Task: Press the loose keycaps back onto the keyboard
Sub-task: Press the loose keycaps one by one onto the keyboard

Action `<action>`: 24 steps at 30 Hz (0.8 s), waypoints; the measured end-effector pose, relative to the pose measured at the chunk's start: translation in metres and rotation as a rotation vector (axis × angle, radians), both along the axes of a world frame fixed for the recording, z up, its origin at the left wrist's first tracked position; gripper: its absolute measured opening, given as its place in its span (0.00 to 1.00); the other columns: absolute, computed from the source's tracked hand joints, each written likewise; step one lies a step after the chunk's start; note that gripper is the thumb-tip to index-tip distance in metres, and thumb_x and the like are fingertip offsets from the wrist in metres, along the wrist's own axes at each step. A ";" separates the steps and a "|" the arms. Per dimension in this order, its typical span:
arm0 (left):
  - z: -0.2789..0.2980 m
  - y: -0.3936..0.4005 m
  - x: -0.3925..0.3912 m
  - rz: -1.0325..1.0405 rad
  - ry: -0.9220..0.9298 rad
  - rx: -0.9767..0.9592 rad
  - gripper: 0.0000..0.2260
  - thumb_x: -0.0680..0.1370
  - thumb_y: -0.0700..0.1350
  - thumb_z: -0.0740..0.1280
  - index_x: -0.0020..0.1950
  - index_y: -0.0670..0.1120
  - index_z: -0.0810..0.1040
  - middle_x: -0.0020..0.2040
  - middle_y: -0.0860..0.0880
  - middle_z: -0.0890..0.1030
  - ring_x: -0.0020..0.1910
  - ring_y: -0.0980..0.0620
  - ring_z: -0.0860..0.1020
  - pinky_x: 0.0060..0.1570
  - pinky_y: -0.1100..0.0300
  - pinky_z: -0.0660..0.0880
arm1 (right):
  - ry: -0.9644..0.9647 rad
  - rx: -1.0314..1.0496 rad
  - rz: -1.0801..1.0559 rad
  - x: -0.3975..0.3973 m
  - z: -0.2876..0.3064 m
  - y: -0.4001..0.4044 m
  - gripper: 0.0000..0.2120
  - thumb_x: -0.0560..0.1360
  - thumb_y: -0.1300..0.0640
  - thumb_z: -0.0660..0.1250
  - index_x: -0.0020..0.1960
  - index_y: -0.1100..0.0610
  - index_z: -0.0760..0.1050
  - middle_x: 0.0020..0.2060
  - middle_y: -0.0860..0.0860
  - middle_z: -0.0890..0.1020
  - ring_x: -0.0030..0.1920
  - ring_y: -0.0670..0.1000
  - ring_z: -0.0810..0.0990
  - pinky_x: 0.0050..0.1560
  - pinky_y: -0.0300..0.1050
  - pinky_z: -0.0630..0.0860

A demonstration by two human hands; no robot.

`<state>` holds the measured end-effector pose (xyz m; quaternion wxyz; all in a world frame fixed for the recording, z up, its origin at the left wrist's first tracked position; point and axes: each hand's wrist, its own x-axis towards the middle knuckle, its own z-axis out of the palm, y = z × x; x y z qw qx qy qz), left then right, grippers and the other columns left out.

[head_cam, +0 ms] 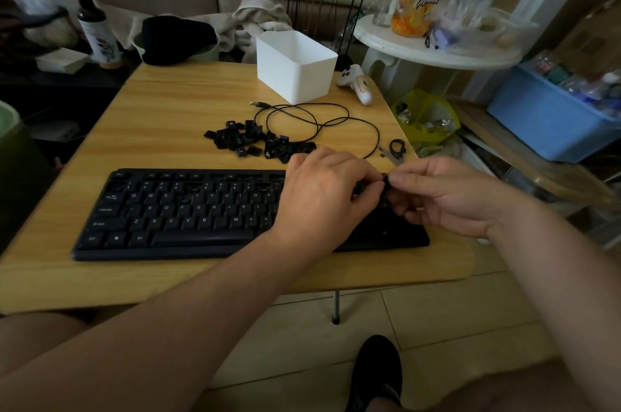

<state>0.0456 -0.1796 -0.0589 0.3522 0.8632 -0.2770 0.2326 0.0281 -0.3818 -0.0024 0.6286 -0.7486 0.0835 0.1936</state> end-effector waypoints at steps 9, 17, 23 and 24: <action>0.002 -0.001 0.001 -0.013 0.284 -0.196 0.04 0.80 0.56 0.68 0.51 0.61 0.83 0.46 0.62 0.82 0.55 0.57 0.76 0.61 0.46 0.73 | -0.505 -0.217 -0.028 -0.006 -0.003 0.009 0.14 0.66 0.56 0.76 0.51 0.55 0.85 0.45 0.51 0.88 0.45 0.47 0.86 0.44 0.38 0.82; 0.002 -0.004 -0.001 -0.099 0.371 -0.273 0.05 0.80 0.58 0.67 0.51 0.63 0.82 0.43 0.64 0.82 0.52 0.54 0.79 0.55 0.41 0.78 | -0.649 -0.392 0.001 -0.010 0.003 0.008 0.12 0.66 0.49 0.77 0.48 0.46 0.85 0.44 0.47 0.87 0.47 0.52 0.85 0.51 0.48 0.83; -0.003 0.000 0.003 -0.088 0.343 0.023 0.13 0.82 0.52 0.68 0.67 0.63 0.80 0.53 0.61 0.81 0.64 0.51 0.72 0.64 0.47 0.68 | -0.584 -0.698 0.139 0.002 0.001 -0.026 0.10 0.73 0.56 0.78 0.52 0.44 0.86 0.46 0.42 0.86 0.49 0.40 0.81 0.49 0.42 0.77; -0.004 0.002 0.003 -0.060 0.311 0.095 0.15 0.82 0.51 0.67 0.68 0.63 0.79 0.57 0.61 0.81 0.65 0.51 0.70 0.63 0.49 0.65 | -0.566 -0.781 0.166 0.005 -0.001 -0.033 0.11 0.74 0.55 0.77 0.53 0.42 0.85 0.48 0.40 0.85 0.50 0.38 0.80 0.49 0.42 0.75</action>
